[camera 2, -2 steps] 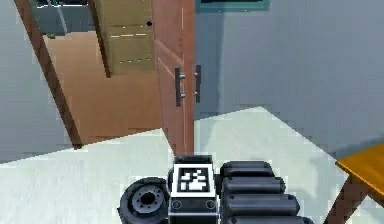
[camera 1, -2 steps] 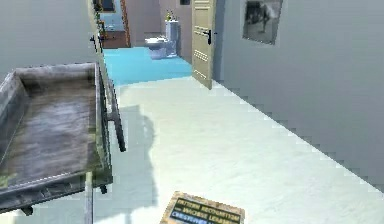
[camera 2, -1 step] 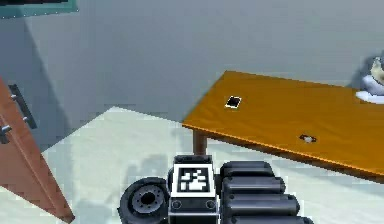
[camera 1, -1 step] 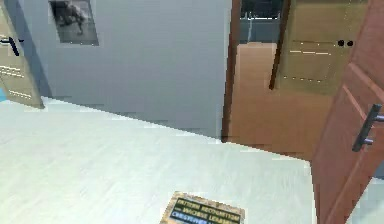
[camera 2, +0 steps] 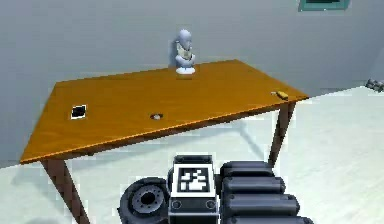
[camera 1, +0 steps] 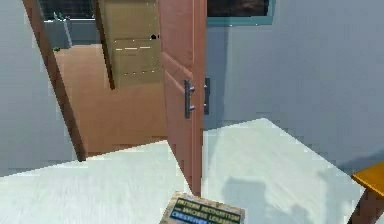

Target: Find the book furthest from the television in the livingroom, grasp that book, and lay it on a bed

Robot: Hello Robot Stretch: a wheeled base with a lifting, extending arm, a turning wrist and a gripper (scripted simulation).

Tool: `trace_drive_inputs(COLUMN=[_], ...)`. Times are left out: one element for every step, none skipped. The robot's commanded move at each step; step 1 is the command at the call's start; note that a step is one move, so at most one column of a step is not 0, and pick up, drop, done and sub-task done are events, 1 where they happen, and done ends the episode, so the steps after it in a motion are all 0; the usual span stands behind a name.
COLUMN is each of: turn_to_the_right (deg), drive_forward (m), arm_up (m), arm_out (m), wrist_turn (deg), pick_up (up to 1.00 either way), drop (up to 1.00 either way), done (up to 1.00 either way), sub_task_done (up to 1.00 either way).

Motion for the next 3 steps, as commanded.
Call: trace_drive_inputs(turn_to_the_right=[45.0, 21.0, 0.0], drive_forward=[0.00, 0.00, 0.15], arm_up=[0.00, 0.00, 0.00], arm_out=[0.00, 0.00, 0.00], wrist_turn=[0.0, 0.0, 0.0], pick_up=[0.00, 0.00, 0.00], drop=[0.00, 0.00, 0.00], done=[0.00, 0.00, 0.00], sub_task_done=[0.00, 0.00, 0.00])
